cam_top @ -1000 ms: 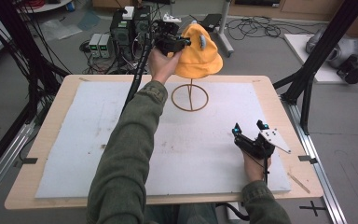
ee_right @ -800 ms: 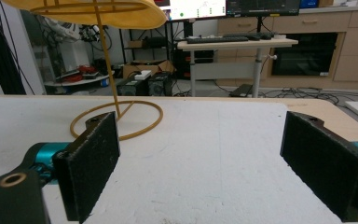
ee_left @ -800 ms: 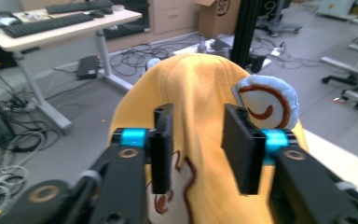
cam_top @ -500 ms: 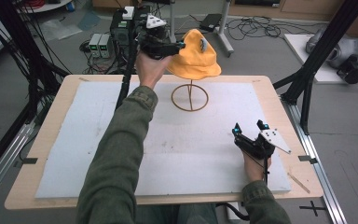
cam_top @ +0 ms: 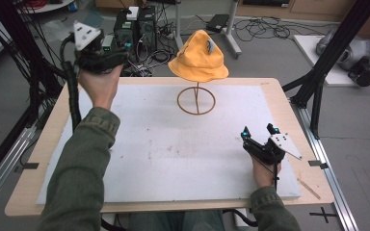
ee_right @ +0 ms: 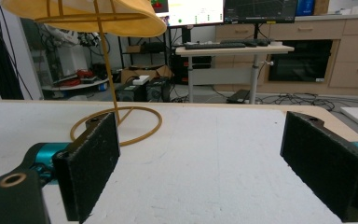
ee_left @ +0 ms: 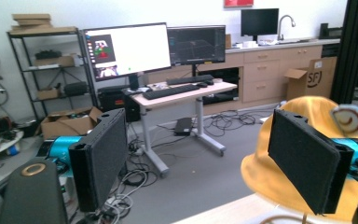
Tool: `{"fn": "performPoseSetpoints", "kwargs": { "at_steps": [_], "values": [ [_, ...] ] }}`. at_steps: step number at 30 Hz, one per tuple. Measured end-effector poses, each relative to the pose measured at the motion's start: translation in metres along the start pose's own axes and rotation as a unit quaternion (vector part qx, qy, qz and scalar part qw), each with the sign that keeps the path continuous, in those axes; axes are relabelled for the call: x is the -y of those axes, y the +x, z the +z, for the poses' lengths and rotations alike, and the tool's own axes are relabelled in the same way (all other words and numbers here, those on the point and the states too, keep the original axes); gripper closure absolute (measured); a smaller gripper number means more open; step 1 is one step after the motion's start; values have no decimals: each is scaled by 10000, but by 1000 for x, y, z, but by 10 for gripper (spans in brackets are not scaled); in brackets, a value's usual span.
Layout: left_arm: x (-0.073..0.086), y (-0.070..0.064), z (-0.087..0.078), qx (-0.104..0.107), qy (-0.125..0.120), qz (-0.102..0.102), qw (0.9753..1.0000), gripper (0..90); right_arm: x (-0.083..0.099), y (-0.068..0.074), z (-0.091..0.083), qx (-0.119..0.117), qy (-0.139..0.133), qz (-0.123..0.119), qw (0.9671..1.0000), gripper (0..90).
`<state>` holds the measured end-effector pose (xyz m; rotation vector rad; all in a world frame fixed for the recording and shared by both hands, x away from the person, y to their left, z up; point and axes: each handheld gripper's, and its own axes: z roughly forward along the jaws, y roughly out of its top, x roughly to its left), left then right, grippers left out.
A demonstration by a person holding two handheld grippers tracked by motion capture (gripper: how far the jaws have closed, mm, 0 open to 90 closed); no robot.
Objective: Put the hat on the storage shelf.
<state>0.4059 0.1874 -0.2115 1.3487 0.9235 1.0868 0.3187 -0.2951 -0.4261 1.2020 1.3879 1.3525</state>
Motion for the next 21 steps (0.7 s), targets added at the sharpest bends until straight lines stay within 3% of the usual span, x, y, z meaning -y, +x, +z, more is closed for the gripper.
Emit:
{"fn": "performPoseSetpoints", "kwargs": {
  "at_steps": [4,13,16,21],
  "values": [
    [21,6,-31,-303,-144,26,9994,191,0,0,0,0,-5,-54,10000,115],
    [80,10,-87,-740,-122,-26,9972,192,-1,0,-3,99,-32,-29,9999,115],
    [105,8,-101,-996,-58,-20,9950,192,-1,0,-3,88,-19,-34,10000,115],
    [149,14,-115,-1203,265,-594,9906,192,-1,1,-4,82,-11,-46,10000,115]
  ]
}}
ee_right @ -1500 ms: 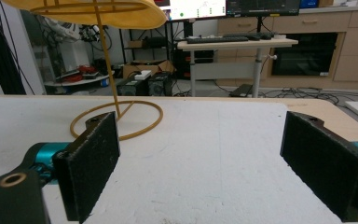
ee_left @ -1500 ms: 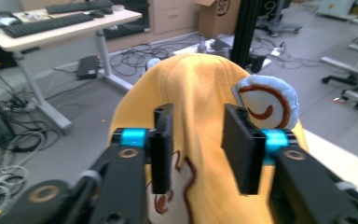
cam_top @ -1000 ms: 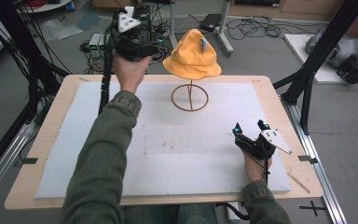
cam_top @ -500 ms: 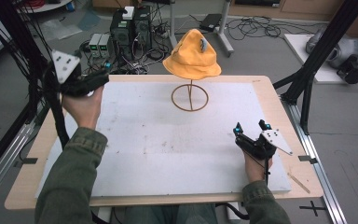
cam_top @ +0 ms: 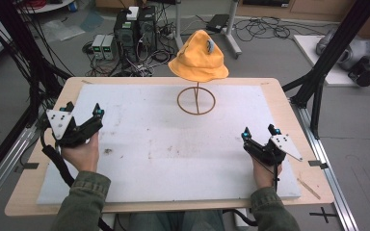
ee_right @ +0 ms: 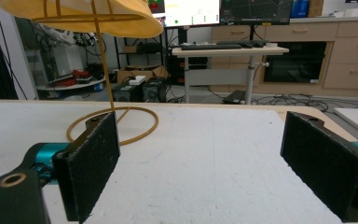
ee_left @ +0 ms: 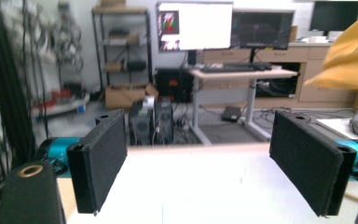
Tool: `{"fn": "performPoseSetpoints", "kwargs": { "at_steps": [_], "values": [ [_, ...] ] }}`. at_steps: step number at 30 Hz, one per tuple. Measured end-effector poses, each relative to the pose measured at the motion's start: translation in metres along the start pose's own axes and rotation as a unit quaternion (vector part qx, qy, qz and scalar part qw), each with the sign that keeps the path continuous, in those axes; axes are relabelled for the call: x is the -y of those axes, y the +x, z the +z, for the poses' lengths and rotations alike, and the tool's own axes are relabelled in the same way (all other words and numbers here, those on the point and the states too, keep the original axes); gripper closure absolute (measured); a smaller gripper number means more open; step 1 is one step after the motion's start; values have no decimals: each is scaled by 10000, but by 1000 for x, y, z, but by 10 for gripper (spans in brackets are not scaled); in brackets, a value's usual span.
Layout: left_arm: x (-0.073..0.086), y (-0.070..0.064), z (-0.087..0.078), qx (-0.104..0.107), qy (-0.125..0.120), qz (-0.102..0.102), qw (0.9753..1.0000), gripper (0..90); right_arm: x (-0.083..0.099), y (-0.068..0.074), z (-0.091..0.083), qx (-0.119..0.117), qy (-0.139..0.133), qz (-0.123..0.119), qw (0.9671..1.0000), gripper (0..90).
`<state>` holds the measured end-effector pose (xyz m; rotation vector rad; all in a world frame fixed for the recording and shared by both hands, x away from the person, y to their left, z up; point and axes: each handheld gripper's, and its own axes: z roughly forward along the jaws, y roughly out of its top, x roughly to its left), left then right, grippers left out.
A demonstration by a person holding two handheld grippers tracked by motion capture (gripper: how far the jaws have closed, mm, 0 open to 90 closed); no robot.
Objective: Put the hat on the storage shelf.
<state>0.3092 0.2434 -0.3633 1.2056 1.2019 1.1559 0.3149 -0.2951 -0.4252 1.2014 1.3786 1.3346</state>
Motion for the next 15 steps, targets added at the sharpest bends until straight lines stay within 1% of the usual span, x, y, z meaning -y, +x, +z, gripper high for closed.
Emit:
{"fn": "performPoseSetpoints", "kwargs": {
  "at_steps": [1,3,4,5,8,9,10,11,12,15],
  "values": [
    [7,2,-2,-53,40,-65,10000,192,0,-1,0,-4,2,-6,10000,115],
    [19,5,-5,-91,97,-124,9998,192,1,-1,0,-2,14,11,10000,115],
    [26,7,-7,-94,169,-110,9998,192,1,-1,0,10,10,-7,10000,115],
    [30,7,-8,-85,189,-90,9997,192,1,-1,0,10,10,-7,10000,115],
    [43,9,-13,-174,251,-6,9995,192,3,-1,1,26,35,-24,10000,115],
    [43,9,-13,-174,251,-6,9995,192,3,0,0,40,23,-30,10000,115],
    [45,10,-14,-192,261,-4,9995,192,3,0,0,38,-9,-98,9999,115],
    [46,11,-14,-208,269,-8,9994,192,3,1,0,35,14,-57,10000,115],
    [47,14,-15,-200,288,-15,9994,192,2,1,0,26,-2,-89,10000,115],
    [47,15,-15,-210,280,-4,9994,192,2,2,-1,37,-22,-105,9999,115]
  ]
}}
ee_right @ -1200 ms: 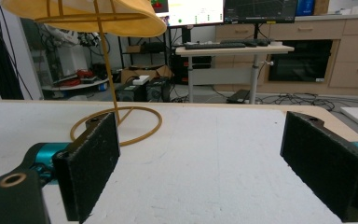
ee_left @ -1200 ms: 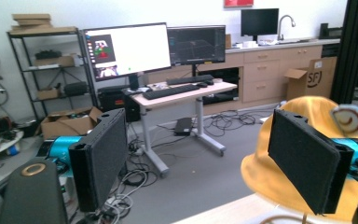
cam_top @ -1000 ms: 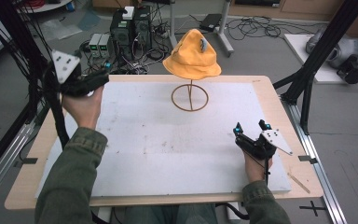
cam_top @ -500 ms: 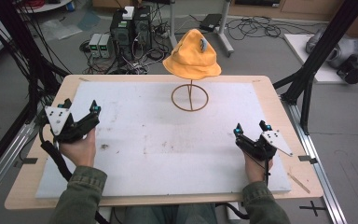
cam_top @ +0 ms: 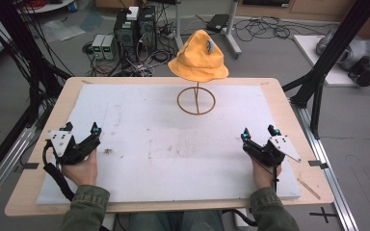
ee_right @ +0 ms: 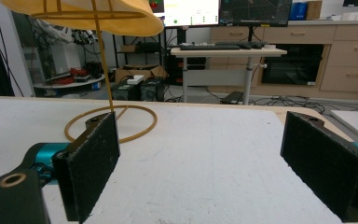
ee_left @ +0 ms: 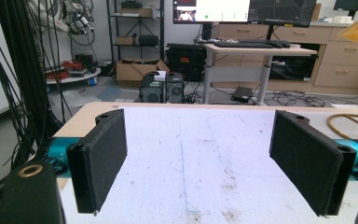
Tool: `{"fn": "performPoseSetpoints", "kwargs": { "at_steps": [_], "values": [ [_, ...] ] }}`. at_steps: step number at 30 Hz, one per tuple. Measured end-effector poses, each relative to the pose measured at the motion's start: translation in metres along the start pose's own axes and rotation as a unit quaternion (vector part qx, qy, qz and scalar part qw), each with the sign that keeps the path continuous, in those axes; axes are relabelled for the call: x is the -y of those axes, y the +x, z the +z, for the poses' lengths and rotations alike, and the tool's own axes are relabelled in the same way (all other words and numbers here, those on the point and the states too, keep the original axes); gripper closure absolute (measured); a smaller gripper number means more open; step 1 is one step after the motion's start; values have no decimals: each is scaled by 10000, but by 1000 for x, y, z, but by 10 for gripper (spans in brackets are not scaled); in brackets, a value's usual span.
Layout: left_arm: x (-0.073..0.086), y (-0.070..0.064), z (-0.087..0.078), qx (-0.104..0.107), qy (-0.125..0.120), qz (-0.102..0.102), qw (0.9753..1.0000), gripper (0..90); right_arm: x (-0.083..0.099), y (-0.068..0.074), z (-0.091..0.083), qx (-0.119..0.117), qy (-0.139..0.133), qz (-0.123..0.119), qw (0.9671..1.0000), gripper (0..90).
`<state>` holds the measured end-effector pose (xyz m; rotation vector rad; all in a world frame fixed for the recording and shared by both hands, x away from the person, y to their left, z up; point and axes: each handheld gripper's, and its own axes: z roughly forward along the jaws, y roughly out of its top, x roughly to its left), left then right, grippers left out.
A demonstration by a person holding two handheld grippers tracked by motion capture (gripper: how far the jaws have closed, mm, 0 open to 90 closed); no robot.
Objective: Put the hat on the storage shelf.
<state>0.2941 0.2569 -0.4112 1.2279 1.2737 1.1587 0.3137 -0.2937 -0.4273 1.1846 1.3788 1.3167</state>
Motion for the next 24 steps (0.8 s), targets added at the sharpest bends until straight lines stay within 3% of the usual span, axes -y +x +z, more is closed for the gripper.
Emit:
{"fn": "performPoseSetpoints", "kwargs": {
  "at_steps": [18,24],
  "values": [
    [2,-5,0,84,102,146,9998,193,0,1,-2,-46,21,3,10000,115],
    [2,-5,1,96,63,71,9999,193,0,-1,-4,5,23,-4,10000,115]
  ]
}}
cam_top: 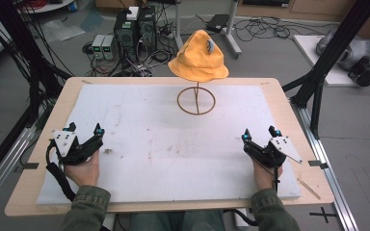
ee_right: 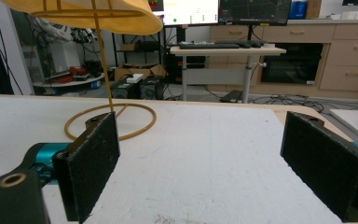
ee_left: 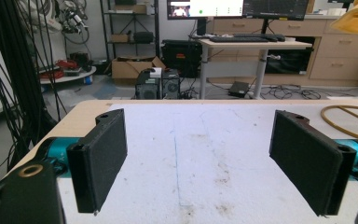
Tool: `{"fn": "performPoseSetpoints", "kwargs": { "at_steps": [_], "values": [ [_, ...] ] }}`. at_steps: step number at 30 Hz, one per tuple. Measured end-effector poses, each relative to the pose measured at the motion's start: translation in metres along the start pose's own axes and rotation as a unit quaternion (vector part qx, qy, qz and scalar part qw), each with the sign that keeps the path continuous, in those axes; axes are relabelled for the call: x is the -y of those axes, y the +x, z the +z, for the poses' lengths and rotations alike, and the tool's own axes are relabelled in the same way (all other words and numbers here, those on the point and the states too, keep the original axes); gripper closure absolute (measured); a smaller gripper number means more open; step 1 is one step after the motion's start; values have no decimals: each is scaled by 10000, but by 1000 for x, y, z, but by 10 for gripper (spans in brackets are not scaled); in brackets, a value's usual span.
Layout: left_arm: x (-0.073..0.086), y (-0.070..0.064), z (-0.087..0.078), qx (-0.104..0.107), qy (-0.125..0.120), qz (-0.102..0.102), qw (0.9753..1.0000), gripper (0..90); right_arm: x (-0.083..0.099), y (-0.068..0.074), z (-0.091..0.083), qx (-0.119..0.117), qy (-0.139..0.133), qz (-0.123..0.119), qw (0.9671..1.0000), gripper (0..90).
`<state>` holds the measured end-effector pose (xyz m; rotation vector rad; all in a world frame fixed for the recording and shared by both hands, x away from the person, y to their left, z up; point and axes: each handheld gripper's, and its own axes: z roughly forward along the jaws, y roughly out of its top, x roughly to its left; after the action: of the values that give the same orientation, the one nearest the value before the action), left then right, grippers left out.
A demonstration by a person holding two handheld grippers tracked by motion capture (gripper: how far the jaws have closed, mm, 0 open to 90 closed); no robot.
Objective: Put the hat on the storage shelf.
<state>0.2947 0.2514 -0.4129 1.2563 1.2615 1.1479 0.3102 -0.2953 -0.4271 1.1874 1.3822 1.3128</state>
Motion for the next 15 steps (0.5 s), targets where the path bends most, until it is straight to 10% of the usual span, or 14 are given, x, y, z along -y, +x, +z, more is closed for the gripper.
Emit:
{"fn": "performPoseSetpoints", "kwargs": {
  "at_steps": [15],
  "values": [
    [1,-3,2,40,69,143,9999,194,1,-1,0,92,19,-46,9999,115]
  ]
}}
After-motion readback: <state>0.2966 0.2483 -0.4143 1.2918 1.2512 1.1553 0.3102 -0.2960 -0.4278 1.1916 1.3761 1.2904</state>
